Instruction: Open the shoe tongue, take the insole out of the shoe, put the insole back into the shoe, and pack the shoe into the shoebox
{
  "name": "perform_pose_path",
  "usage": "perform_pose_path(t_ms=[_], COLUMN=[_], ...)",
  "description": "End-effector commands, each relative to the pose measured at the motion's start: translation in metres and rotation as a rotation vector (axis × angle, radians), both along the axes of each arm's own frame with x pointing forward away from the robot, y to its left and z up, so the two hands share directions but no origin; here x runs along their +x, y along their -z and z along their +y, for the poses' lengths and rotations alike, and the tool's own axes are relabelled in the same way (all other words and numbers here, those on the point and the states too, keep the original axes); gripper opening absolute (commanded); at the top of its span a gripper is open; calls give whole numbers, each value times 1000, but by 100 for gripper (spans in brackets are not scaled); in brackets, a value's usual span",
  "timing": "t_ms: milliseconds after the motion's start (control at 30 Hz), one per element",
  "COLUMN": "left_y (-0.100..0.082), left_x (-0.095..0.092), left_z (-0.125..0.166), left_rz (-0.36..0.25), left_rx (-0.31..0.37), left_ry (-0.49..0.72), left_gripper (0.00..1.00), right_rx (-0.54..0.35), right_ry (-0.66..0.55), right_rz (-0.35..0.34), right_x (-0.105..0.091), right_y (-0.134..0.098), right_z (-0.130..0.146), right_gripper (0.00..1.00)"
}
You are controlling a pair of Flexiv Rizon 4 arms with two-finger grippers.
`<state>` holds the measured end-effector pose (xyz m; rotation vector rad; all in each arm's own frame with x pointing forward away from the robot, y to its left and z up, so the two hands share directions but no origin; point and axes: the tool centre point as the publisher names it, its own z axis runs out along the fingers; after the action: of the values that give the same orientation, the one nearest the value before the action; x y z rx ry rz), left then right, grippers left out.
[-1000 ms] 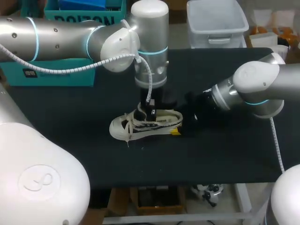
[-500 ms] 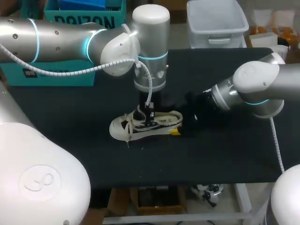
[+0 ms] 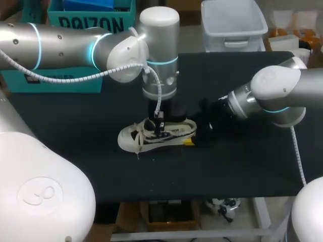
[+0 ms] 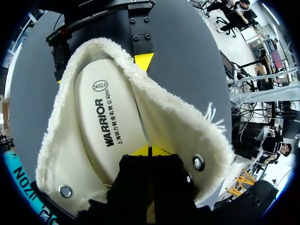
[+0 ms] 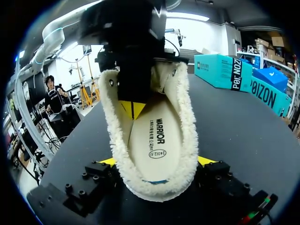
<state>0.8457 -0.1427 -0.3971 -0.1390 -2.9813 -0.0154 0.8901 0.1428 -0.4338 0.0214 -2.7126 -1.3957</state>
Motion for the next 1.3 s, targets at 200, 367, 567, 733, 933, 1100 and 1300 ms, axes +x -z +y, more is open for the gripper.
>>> perform_pose_path(t_ms=[200,367,567,733,933,1100,1300], left_y=[28,37,46,51,58,70,87], left_x=[-11,-10,-7,-9,-9,-11,-6], left_z=[-8,-13,-14,-12,-12,-15,-18], left_rz=[-19,-59,-50,-53,-58,-89,-133], left_rx=[0,-3,-2,-6,-5,11,23], left_ry=[-47,-84,-85,-86,-86,-91,-98], left_gripper=[0,0,18,30,33,32,32], right_rx=[3,3,3,3,3,3,3], right_ry=[1,1,1,1,1,1,1], right_rz=[1,1,1,1,1,1,1], right_x=[1,1,1,1,1,1,1], right_y=[8,8,8,8,8,8,8], right_z=[-2,-2,-2,-2,-2,-2,-2], right_gripper=[0,0,0,0,0,0,0])
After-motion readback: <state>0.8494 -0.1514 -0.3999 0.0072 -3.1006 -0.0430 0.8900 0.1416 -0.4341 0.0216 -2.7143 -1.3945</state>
